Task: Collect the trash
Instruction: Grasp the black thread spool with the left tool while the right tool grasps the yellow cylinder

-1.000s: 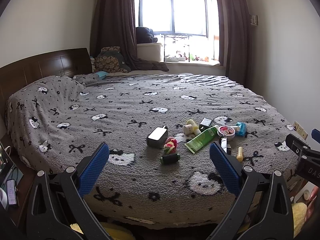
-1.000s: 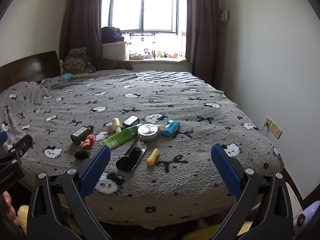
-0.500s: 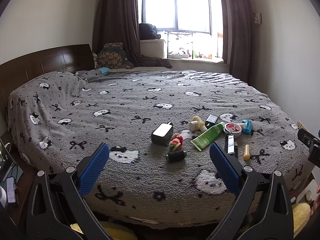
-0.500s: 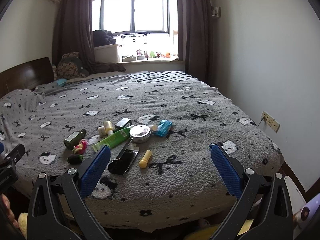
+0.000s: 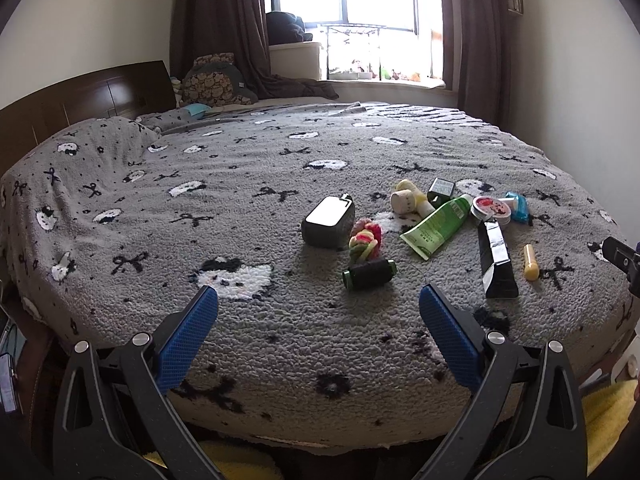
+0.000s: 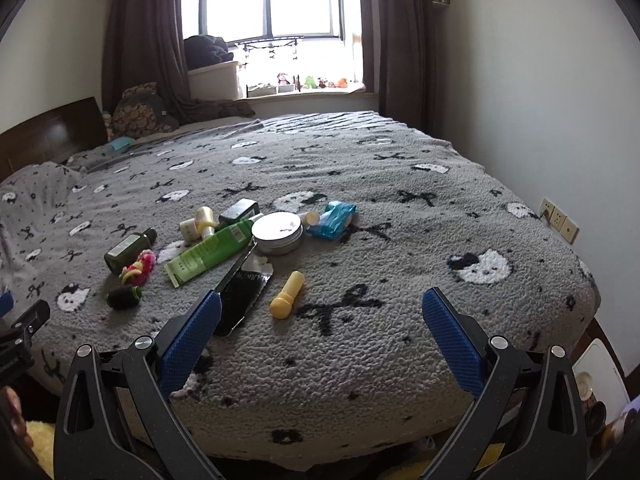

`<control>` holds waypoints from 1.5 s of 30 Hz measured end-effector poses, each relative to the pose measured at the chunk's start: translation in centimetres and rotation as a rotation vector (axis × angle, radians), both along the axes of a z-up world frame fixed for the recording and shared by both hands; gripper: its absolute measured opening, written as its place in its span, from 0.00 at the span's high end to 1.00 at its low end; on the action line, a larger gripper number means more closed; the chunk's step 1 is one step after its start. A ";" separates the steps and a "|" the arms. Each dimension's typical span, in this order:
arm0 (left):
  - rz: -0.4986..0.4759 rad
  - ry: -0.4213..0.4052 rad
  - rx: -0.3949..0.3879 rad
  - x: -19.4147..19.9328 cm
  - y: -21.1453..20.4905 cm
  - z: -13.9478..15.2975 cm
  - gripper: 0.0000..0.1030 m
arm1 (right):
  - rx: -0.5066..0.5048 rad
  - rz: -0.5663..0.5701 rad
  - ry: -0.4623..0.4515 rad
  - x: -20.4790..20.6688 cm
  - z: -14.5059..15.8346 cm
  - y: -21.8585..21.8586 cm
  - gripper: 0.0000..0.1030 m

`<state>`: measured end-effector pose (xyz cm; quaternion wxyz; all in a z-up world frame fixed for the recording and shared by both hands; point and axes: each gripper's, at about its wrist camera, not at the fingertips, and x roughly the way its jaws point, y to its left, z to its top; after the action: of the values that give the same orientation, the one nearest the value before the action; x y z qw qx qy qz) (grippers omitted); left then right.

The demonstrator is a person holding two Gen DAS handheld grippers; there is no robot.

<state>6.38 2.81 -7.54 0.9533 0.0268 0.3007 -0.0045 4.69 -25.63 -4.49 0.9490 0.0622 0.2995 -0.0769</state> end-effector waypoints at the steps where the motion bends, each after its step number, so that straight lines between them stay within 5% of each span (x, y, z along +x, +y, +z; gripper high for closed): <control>1: -0.007 0.017 -0.004 0.5 -0.1 -0.5 0.08 | 0.002 -0.001 0.013 0.5 -0.5 0.1 0.03; 12: -0.065 0.132 -0.038 6.1 -2.3 -4.4 0.12 | -0.020 -0.037 0.108 5.6 -5.0 0.2 0.05; 19: -0.083 0.189 -0.073 9.1 -3.5 -6.4 0.32 | 0.041 0.013 0.159 9.3 -7.4 0.7 0.35; 26: -0.058 0.220 -0.071 11.3 -4.1 -8.0 0.40 | 0.060 0.033 0.173 11.2 -8.6 1.1 0.49; 30: -0.038 0.221 -0.075 12.2 -3.8 -8.2 0.50 | 0.030 0.040 0.181 11.8 -8.9 1.3 0.59; 35: -0.046 0.219 -0.067 12.1 -3.7 -8.0 0.50 | -0.010 0.050 0.186 11.4 -8.6 1.4 0.80; 45: -0.041 0.152 -0.071 8.2 -3.1 -4.6 0.50 | -0.014 0.058 0.134 8.4 -5.6 0.9 0.82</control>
<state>14.56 -0.28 -12.16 0.9279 -0.0015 0.3711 -0.0367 13.07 -24.71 -10.11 0.9290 0.0415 0.3634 -0.0557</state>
